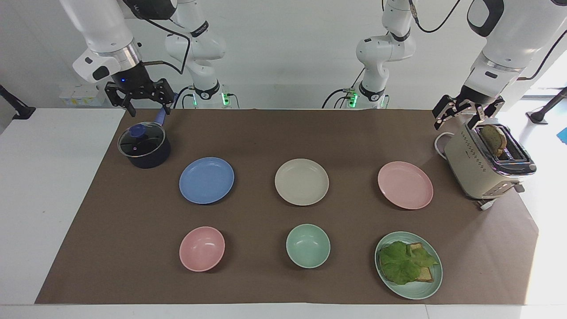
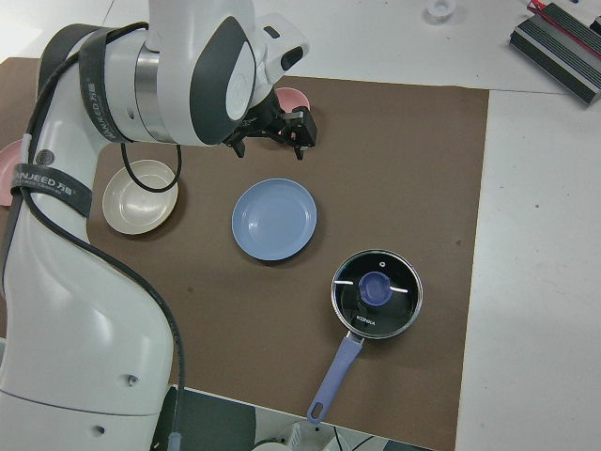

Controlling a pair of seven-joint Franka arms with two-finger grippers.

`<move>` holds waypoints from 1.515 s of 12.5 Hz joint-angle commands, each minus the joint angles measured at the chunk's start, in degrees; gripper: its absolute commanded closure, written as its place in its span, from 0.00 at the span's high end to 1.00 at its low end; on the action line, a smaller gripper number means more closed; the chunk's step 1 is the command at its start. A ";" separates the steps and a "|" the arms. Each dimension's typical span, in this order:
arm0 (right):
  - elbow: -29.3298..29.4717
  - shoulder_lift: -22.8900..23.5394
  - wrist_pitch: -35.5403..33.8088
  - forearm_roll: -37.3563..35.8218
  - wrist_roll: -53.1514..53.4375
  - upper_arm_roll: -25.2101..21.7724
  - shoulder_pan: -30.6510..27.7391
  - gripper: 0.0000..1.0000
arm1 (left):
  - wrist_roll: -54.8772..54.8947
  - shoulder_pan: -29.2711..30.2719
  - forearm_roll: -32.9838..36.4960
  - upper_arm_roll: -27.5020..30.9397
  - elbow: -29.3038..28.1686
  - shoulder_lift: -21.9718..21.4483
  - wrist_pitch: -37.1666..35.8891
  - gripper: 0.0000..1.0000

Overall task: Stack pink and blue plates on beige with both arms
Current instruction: 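Reach the left gripper to the rim of the pink plate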

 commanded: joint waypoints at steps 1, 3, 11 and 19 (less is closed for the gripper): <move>-0.94 -1.12 -0.58 0.26 1.11 0.06 -0.02 1.00 | 0.45 -0.04 0.73 0.11 -0.18 -0.22 -0.74 1.00; -0.86 -1.12 -0.50 0.26 1.03 0.06 -0.02 1.00 | 0.45 -0.04 0.73 0.11 -0.18 -0.22 -0.74 1.00; -0.86 -1.12 -0.58 0.26 0.85 -0.03 -0.11 1.00 | 0.10 -0.82 0.12 -0.07 -16.68 -0.85 12.32 1.00; -0.94 -1.12 -0.50 0.26 0.85 -0.03 -0.11 1.00 | 0.19 1.88 0.03 0.02 -23.56 8.38 27.72 1.00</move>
